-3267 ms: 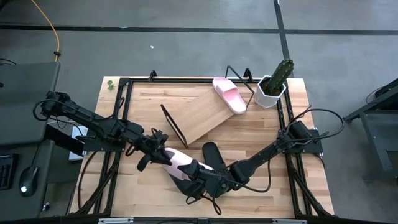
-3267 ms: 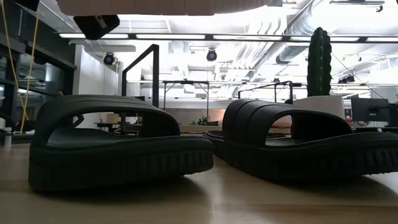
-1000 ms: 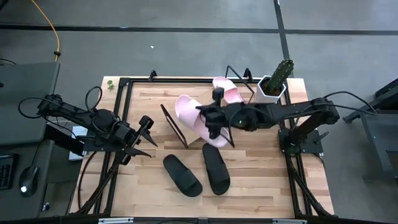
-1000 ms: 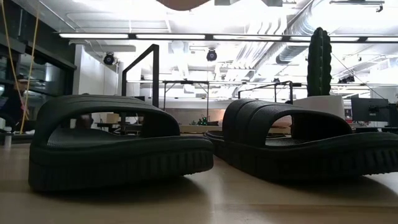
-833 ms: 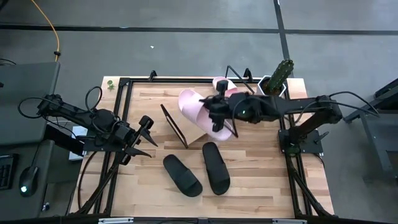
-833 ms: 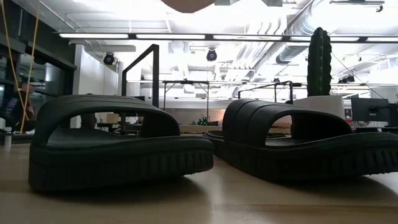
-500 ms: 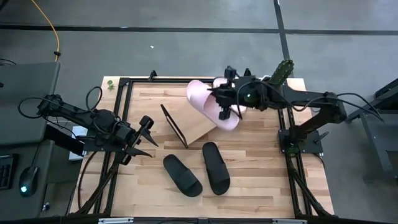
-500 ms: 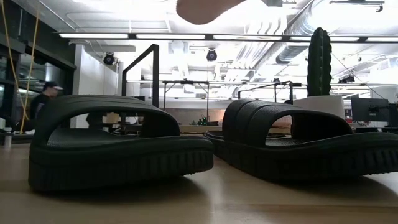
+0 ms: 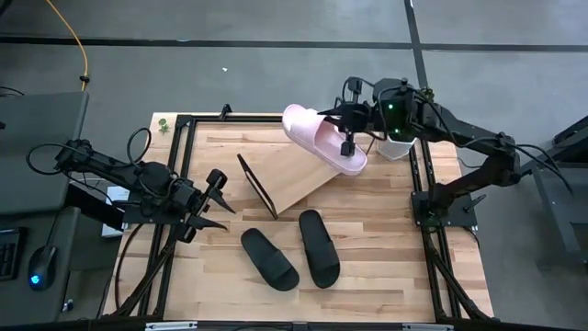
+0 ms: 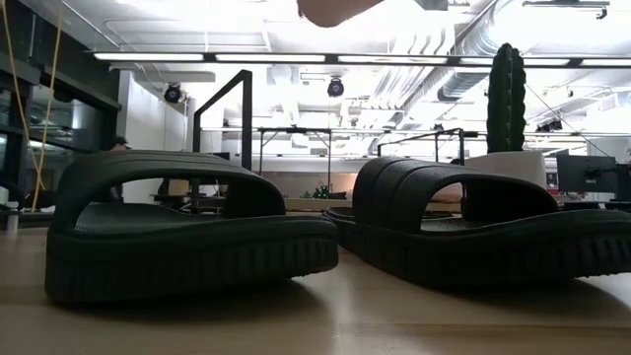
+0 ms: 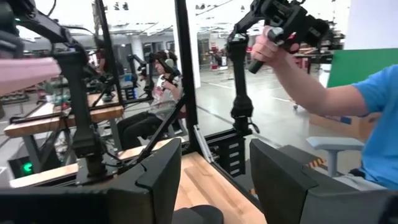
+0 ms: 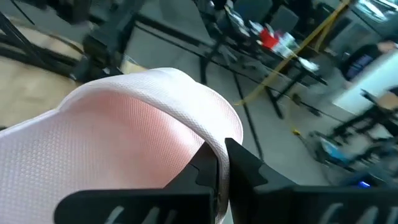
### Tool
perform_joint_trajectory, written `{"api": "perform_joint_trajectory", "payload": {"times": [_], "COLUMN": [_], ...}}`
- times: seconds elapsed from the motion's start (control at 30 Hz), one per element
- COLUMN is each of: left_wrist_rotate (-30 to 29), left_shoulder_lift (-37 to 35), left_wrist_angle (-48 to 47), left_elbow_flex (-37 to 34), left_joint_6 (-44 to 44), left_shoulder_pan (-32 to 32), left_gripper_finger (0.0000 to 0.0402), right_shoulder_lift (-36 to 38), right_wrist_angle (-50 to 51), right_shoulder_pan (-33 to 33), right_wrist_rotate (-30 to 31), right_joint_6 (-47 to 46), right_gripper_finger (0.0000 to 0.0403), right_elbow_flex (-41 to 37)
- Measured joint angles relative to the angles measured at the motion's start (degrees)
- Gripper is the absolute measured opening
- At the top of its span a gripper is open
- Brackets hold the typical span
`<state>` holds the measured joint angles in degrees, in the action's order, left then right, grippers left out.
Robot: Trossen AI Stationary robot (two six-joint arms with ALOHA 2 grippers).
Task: Pick and place slides into the shelf
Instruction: Put the pink slide on the shelf
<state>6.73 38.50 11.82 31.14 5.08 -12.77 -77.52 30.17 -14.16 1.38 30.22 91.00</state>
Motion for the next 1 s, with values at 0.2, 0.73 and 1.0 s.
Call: {"api": "perform_joint_trajectory", "payload": {"times": [0.2, 0.73, 1.0], "left_wrist_rotate": [-0.38, -0.37, -0.36], "left_shoulder_lift": [0.0, 0.0, 0.0], "left_wrist_angle": [0.0, 0.01, -0.44], "left_elbow_flex": [0.0, 0.0, 0.0], "left_joint_6": [0.0, -0.02, -0.02], "left_shoulder_pan": [0.0, -0.01, -0.01], "left_gripper_finger": [0.0175, 0.0175, 0.0175], "right_shoulder_lift": [0.0, -0.04, 0.71], "right_wrist_angle": [2.62, 8.21, 6.76], "right_shoulder_pan": [-2.93, -7.64, -7.15], "right_wrist_rotate": [-1.92, -9.02, -9.08], "right_joint_6": [-1.84, -6.26, -7.32], "right_gripper_finger": [0.0, 0.0, 0.0], "right_elbow_flex": [0.0, 0.0, -5.0]}}
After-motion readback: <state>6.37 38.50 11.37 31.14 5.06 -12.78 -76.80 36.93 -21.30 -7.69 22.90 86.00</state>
